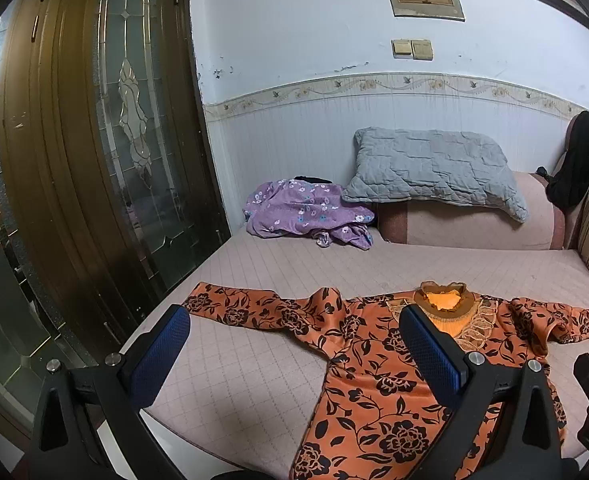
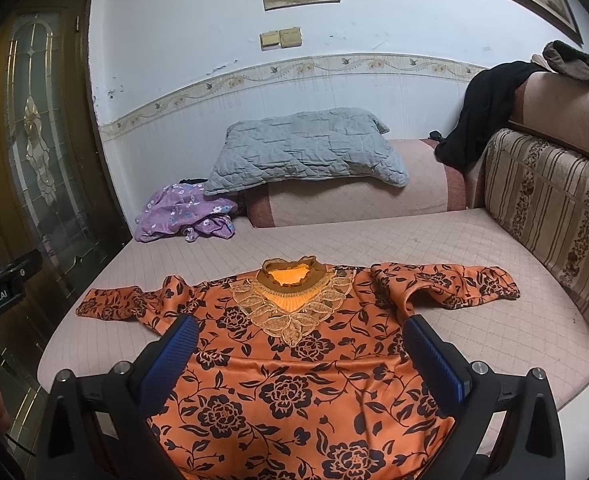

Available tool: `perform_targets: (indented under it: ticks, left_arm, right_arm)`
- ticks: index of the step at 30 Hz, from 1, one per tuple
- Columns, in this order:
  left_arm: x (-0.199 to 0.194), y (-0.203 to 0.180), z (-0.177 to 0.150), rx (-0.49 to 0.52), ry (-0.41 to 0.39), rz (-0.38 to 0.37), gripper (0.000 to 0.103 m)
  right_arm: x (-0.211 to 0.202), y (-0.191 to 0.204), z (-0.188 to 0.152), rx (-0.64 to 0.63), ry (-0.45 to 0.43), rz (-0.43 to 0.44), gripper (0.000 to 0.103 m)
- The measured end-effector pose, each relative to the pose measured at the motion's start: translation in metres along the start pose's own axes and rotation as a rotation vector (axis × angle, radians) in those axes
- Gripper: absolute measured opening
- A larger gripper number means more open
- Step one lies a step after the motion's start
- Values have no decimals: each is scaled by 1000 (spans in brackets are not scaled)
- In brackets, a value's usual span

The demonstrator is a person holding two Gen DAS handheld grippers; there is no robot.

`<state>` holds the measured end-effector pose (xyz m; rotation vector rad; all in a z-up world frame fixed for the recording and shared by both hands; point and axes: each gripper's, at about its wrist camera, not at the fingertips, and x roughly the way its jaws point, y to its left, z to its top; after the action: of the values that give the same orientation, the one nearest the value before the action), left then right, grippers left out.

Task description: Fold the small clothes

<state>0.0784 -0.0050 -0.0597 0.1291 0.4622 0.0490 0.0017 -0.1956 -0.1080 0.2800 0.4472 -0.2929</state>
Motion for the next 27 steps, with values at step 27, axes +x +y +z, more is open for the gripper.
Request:
perform_targets:
  ticks: [27]
  left_arm:
    - [241, -126, -69, 39, 473, -226, 103]
  right_arm:
    - [166, -225, -36, 526, 256, 2, 103]
